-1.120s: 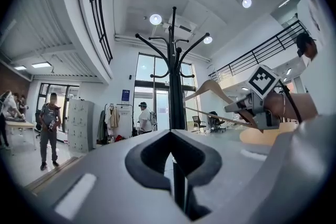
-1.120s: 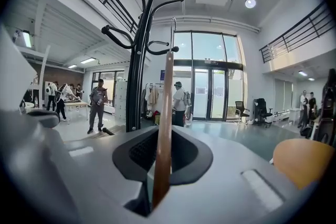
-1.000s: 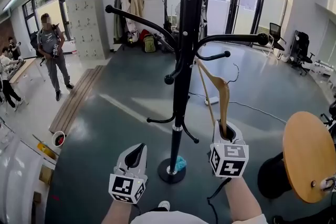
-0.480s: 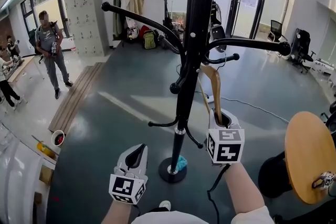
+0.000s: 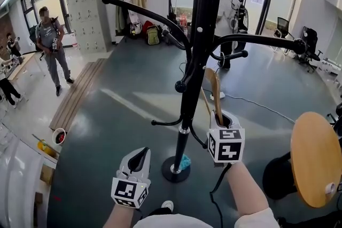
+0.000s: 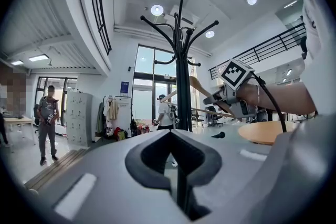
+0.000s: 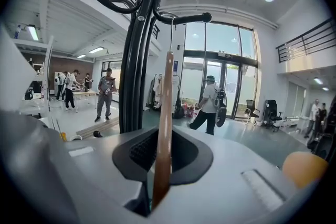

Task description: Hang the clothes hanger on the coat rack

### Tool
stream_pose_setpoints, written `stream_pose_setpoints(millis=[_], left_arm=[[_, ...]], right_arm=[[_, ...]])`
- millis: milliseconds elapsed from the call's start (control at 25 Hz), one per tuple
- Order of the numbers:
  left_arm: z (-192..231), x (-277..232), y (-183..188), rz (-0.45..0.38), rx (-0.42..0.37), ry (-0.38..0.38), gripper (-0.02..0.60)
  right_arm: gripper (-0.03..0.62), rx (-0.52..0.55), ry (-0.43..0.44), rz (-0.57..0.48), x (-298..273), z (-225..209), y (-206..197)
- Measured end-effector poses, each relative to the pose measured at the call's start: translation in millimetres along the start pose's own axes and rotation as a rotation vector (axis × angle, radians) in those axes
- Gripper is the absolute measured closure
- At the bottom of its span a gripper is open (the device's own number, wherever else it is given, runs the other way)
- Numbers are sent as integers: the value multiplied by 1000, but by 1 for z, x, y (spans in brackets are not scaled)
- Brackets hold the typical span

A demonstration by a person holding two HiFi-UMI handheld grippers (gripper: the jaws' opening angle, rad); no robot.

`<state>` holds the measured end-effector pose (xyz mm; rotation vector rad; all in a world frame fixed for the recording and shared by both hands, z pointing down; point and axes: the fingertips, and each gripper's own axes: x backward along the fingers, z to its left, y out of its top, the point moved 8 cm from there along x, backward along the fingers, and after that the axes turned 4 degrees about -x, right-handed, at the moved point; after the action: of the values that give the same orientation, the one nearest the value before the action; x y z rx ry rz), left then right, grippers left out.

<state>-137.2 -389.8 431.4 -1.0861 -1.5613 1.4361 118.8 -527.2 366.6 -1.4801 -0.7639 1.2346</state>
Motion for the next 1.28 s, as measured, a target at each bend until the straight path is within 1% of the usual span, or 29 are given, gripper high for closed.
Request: stream_pose_setpoints(millis=[360,440,480,560,640,680,760,840,1000,1080,1160,1280], left_arm=[[-13,7,-5,17,9,-7,581],[-20,7,-4,14,10,-7,581],[-22,8,-4,13,10,-7,581],[-24,13,-5,14,9,-6,581],[-25,16,-4,13,10,-4,581],[-26,18,-3,10,10,-2,581],[-30,21,0,2,12,3,581],[-36,24,5,-10,13,3,581],[-49,36,14,-34,4,-12,581],[-58,43,19,-44,-1,-19,581],[-71,48,22,-51,-5,-24,581],[-87,58,26,-56,-10,-27,581]], right_arm=[[533,-12,30,-11,8,1,-8],[525,-27,45,-28,13,-3,-6],[509,-36,52,-46,16,-3,-6],[433,-59,67,-93,24,-1,-7],[333,-90,84,-151,36,0,-4],[311,-105,93,-179,43,-1,0],[293,-125,106,-228,61,-3,8],[293,-138,113,-273,81,-6,14],[346,-146,106,-318,120,-7,9],[373,-137,82,-318,139,-10,-3],[427,-128,62,-304,156,-15,-22],[485,-133,43,-274,177,-17,-54]])
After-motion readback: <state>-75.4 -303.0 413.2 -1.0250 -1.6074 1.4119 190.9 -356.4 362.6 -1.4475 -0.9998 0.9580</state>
